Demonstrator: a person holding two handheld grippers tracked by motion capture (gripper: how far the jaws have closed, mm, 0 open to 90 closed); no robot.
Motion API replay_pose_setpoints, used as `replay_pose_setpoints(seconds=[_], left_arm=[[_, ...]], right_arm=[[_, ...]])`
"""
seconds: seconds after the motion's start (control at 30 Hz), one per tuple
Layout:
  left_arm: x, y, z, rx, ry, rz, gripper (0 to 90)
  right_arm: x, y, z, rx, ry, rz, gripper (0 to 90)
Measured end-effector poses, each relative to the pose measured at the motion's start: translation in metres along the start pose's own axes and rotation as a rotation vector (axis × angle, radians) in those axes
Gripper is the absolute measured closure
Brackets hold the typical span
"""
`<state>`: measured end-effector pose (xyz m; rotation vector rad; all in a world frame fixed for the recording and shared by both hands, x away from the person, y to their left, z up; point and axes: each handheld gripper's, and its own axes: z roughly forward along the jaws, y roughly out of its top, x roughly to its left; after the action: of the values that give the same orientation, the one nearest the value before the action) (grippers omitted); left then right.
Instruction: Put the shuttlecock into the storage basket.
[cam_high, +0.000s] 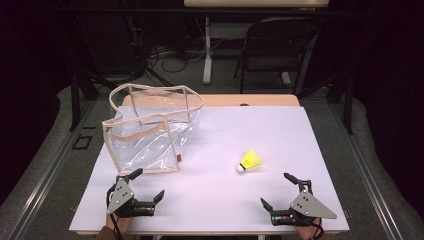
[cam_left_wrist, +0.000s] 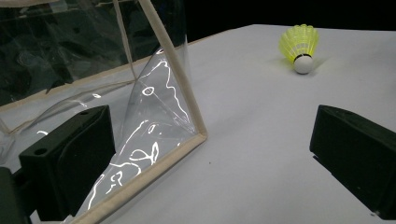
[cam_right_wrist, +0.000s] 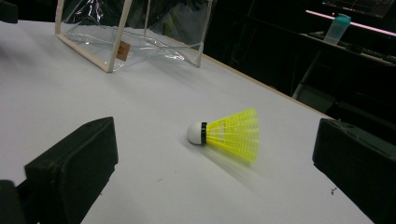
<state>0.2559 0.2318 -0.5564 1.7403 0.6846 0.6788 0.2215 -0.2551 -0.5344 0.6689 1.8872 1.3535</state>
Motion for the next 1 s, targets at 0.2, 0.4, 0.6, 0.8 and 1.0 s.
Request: replay_pose_setpoints(seconds=[0.2, 0.4, 0.6, 0.8, 1.0], left_arm=[[0.0, 0.002, 0.002, 0.006, 0.006, 0.004, 0.2], [-0.004, 0.005, 0.008, 0.012, 0.0, 0.006, 0.2], [-0.011, 0.008, 0.018, 0.028, -0.017, 0.025, 0.2], [-0.012, 0.01, 0.024, 0.031, -0.031, 0.02, 0.1], [-0.016, 0.012, 0.032, 0.037, -0.05, 0.026, 0.1]], right_arm=[[0.0, -0.001, 0.002, 0.01, 0.008, 0.01, 0.0], [-0.002, -0.002, 0.002, 0.016, 0.006, 0.022, 0.0], [-0.002, -0.002, 0.004, 0.016, 0.014, 0.022, 0.0], [-0.003, -0.002, 0.006, 0.019, 0.017, 0.021, 0.0], [-0.003, -0.002, 0.009, 0.025, 0.024, 0.021, 0.0]])
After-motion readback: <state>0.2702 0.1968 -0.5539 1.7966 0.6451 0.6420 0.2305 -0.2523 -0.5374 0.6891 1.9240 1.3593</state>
